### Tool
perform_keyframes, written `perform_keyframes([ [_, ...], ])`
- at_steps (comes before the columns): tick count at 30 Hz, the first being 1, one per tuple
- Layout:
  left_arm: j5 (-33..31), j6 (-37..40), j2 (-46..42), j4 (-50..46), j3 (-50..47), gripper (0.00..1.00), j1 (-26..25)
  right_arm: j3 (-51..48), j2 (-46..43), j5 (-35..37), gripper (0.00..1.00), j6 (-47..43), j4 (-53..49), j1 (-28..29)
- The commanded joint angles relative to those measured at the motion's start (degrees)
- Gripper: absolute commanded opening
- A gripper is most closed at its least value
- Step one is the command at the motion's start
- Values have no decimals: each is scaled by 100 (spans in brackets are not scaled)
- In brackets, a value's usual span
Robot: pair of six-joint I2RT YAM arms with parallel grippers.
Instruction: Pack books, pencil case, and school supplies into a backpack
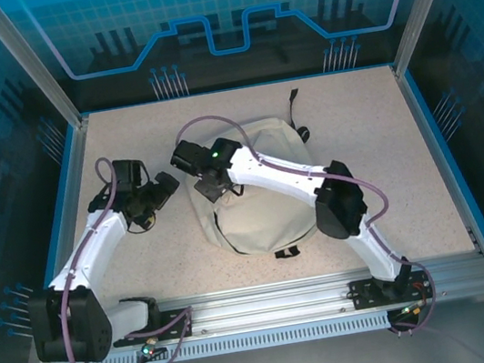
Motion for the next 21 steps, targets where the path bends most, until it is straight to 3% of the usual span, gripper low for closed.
perform_keyframes([
  [1, -2, 175, -150, -95, -79, 99, 82, 477, 297, 356, 48, -297, -536, 11],
  [11, 79, 151, -118, -33, -92, 99, 105, 768, 833, 849, 37, -154, -979, -27],
  [19, 117, 134, -133, -33, -67, 99, 105, 821, 997, 778, 36, -178, -1099, -62],
  [21, 119, 121, -123, -33, -57, 99, 105, 821, 992, 841, 32, -152, -1117, -75],
])
